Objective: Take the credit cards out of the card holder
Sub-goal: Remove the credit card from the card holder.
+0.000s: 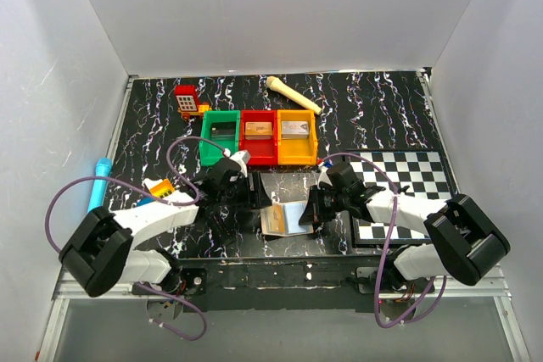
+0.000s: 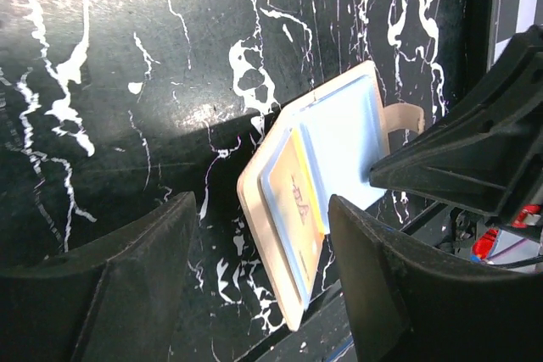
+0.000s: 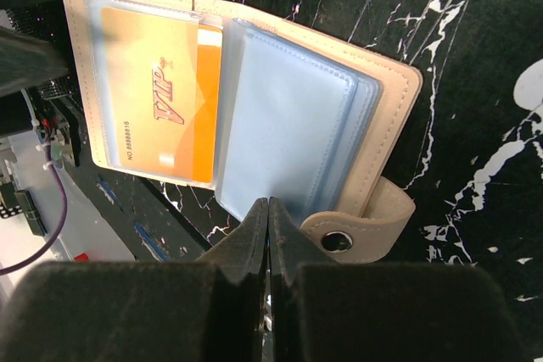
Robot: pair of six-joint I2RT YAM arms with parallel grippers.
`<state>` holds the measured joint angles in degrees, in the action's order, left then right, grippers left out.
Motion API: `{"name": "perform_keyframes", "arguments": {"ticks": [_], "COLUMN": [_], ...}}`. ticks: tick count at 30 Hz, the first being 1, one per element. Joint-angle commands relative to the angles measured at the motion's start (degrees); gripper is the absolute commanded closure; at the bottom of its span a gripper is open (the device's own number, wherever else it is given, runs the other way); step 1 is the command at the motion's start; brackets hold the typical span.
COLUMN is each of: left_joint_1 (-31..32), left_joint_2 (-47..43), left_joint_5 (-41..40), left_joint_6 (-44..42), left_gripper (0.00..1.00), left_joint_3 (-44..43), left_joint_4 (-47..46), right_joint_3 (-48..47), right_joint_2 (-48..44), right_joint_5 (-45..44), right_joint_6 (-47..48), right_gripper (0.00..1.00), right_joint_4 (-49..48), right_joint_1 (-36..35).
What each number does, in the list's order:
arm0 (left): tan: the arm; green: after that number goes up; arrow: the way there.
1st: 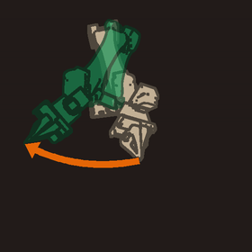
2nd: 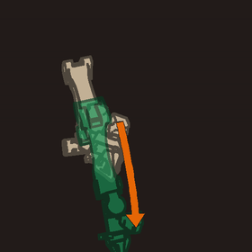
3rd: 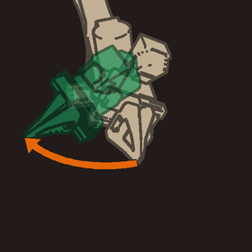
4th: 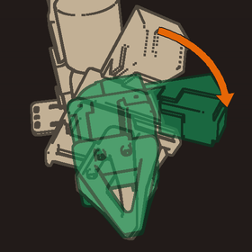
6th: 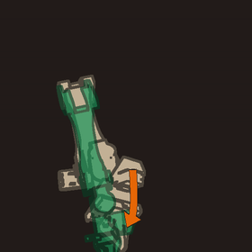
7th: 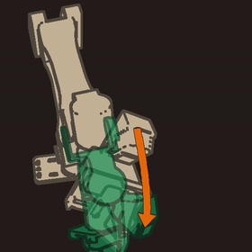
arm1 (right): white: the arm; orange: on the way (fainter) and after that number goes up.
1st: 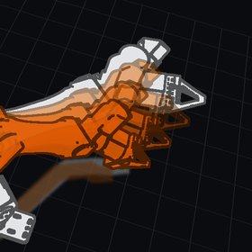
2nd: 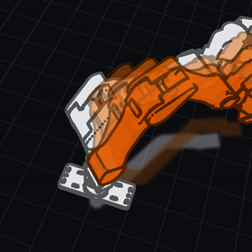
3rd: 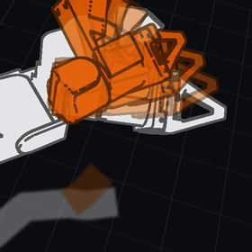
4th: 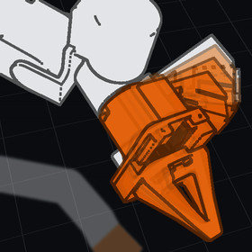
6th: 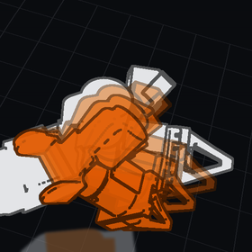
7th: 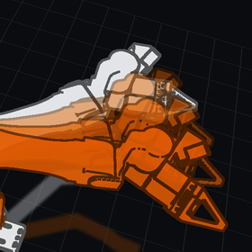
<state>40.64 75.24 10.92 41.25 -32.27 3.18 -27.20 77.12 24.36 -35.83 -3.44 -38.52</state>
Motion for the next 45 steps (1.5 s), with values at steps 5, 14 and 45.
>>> {"name": "perform_keyframes", "arguments": {"ticks": [5, 14, 45], "left_joint_1": [-0.3, 1.1, 2.6], "left_joint_2": [-15.4, -10.5, 1.5], "left_joint_5": [-5.9, 8.6, 0.2], "left_joint_6": [-4.2, 4.4, 7.5], "left_gripper": [0.38, 0.52, 0.66], "left_joint_3": [-3.9, 2.1, 7.3], "left_joint_4": [11.3, -7.1, -8.0], "right_joint_3": [-0.5, -2.2, -13.9], "right_joint_2": [-1.8, -2.9, 1.6], "right_joint_5": [-0.3, -0.6, 0.6], "right_joint_6": [2.0, 3.0, 0.3], "right_gripper": [0.93, 0.89, 0.68], "right_joint_4": [1.2, 3.2, 5.7], "right_joint_1": [0.3, 0.3, -4.8]}}
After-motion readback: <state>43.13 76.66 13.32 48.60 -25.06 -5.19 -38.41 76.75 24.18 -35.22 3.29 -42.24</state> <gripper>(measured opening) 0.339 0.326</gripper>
